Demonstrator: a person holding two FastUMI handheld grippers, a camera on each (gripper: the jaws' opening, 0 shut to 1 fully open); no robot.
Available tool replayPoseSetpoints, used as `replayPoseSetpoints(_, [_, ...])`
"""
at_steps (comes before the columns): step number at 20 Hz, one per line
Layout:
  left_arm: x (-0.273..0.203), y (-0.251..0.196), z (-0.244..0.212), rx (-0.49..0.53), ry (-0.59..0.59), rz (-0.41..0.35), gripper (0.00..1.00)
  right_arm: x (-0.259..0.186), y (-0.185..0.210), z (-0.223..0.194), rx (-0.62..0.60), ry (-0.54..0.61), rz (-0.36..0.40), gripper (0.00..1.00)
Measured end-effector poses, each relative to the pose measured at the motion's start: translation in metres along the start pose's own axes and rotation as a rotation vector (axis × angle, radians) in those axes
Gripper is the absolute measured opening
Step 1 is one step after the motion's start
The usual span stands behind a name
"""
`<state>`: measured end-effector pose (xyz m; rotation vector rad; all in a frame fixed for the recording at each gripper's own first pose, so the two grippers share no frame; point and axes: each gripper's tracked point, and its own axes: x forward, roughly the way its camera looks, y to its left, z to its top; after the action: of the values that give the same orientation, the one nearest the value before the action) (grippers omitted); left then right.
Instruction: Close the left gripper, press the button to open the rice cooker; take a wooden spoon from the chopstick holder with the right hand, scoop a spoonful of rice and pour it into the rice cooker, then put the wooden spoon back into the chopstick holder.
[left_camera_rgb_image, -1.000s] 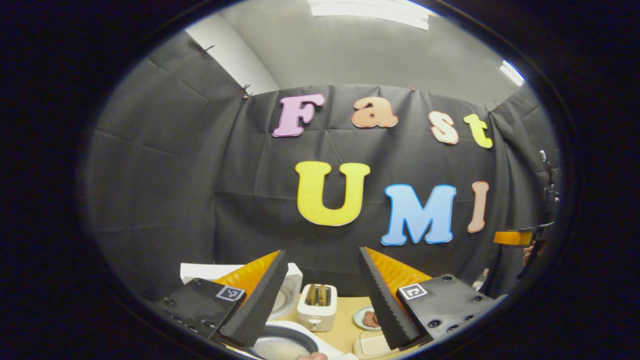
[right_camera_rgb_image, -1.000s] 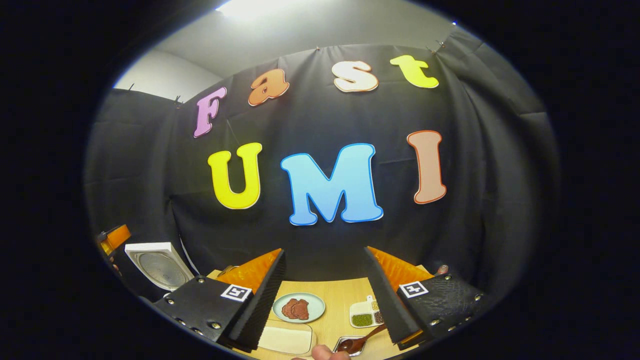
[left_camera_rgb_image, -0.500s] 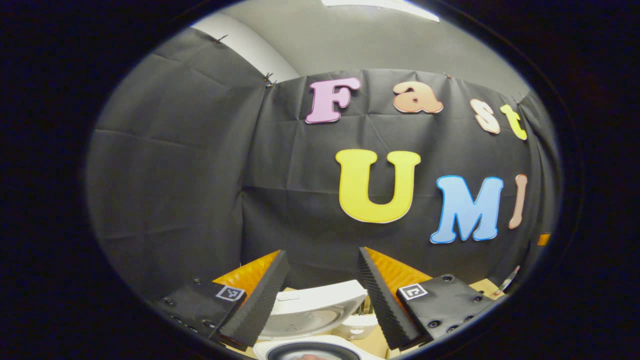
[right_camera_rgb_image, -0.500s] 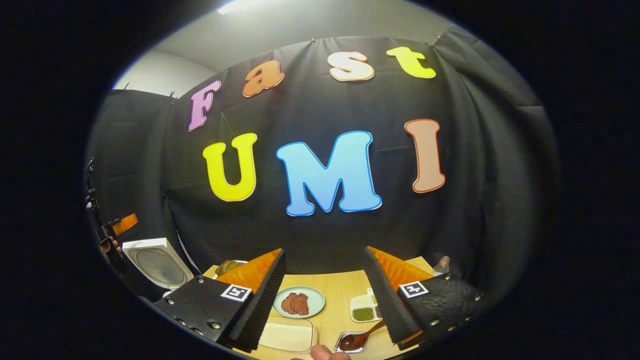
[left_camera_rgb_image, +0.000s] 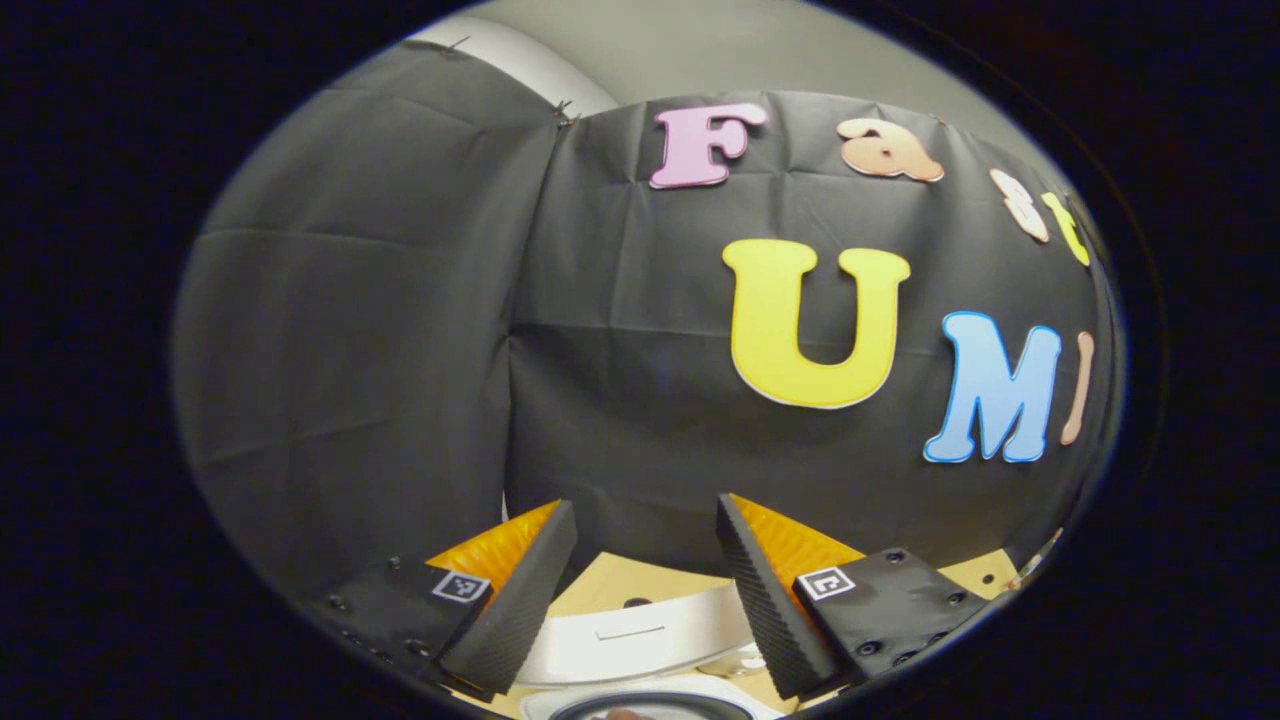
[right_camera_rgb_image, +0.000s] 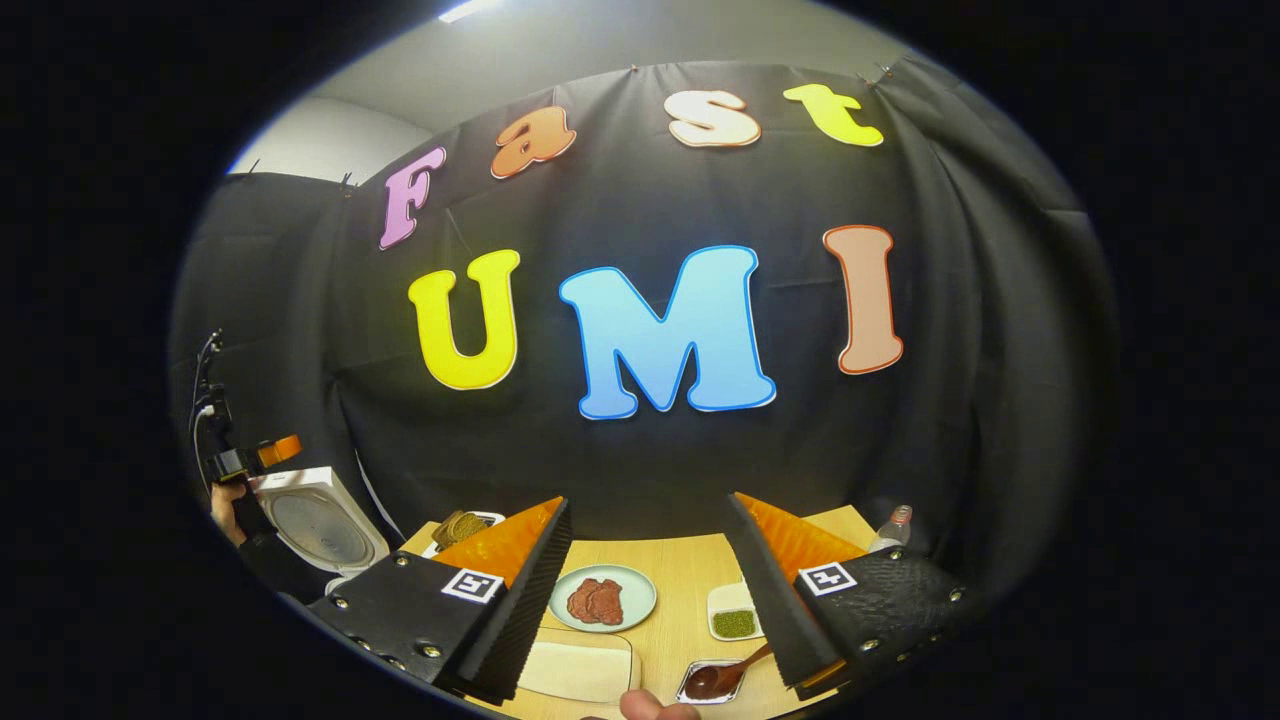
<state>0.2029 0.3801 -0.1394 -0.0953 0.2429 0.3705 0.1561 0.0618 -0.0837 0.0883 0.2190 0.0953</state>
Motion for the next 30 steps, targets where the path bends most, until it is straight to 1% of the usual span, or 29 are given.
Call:
replayPoseSetpoints(1, [0.000, 0.004, -0.008, -0.011, 0.014, 0.008, 0.94, 0.000, -0.001, -0.001, 0.001, 0.002, -0.003, 0.92])
replayPoseSetpoints(2, [-0.002, 0.007, -0.012, 0.007, 0.016, 0.024, 0.98, 0.000, -0.002, -0.001, 0.003, 0.002, -0.004, 0.92])
replayPoseSetpoints(3, [-0.002, 0.007, -0.019, 0.031, 0.023, 0.028, 0.98, 0.002, -0.001, -0.002, 0.008, 0.005, -0.003, 0.92])
replayPoseSetpoints(5, [-0.010, 0.000, -0.018, 0.077, 0.036, 0.016, 0.92, 0.001, -0.002, -0.002, 0.018, 0.007, -0.004, 0.92])
replayPoseSetpoints(6, [-0.011, -0.002, -0.017, 0.076, 0.036, 0.011, 0.96, 0.003, -0.001, -0.004, 0.026, 0.011, 0.001, 0.92])
replayPoseSetpoints(8, [-0.019, -0.004, -0.020, 0.055, 0.034, 0.016, 0.96, 0.004, 0.005, -0.010, 0.039, 0.028, 0.017, 0.92])
replayPoseSetpoints(9, [-0.027, -0.005, -0.023, 0.059, 0.030, 0.021, 0.94, 0.004, 0.006, -0.013, 0.041, 0.035, 0.025, 0.92])
replayPoseSetpoints(10, [-0.034, -0.007, -0.026, 0.070, 0.025, 0.021, 0.96, 0.003, 0.007, -0.016, 0.039, 0.043, 0.031, 0.92])
replayPoseSetpoints(11, [-0.042, -0.012, -0.028, 0.081, 0.017, 0.018, 0.96, 0.002, 0.008, -0.018, 0.035, 0.047, 0.035, 0.92])
replayPoseSetpoints(13, [-0.055, -0.018, -0.033, 0.085, -0.005, 0.015, 0.90, 0.001, 0.006, -0.022, 0.026, 0.052, 0.035, 0.92])
replayPoseSetpoints(15, [-0.070, -0.022, -0.043, 0.091, -0.018, 0.016, 0.96, 0.000, 0.004, -0.025, 0.027, 0.064, 0.034, 0.92])
replayPoseSetpoints(17, [-0.089, -0.029, -0.056, 0.085, -0.014, 0.017, 0.96, -0.002, -0.002, -0.022, 0.036, 0.054, 0.012, 0.92])
replayPoseSetpoints(20, [-0.117, -0.039, -0.080, 0.088, -0.011, 0.011, 0.96, -0.007, -0.002, -0.009, 0.023, 0.014, 0.007, 0.92])
replayPoseSetpoints(23, [-0.140, -0.048, -0.107, 0.085, -0.024, 0.012, 0.96, -0.012, 0.004, -0.002, -0.003, -0.004, 0.025, 0.92])
replayPoseSetpoints(27, [-0.165, -0.057, -0.151, 0.063, 0.039, 0.016, 0.96, -0.018, 0.010, -0.005, -0.001, 0.008, 0.051, 0.92])
replayPoseSetpoints(28, [-0.171, -0.059, -0.163, 0.052, 0.056, 0.013, 0.92, -0.020, 0.011, -0.006, -0.002, 0.010, 0.058, 0.92])
replayPoseSetpoints(29, [-0.175, -0.061, -0.175, 0.044, 0.065, 0.009, 0.92, -0.021, 0.011, -0.006, -0.005, 0.010, 0.060, 0.92])
replayPoseSetpoints(30, [-0.179, -0.061, -0.186, 0.041, 0.080, 0.009, 0.86, -0.022, 0.010, -0.006, -0.010, 0.010, 0.061, 0.92])
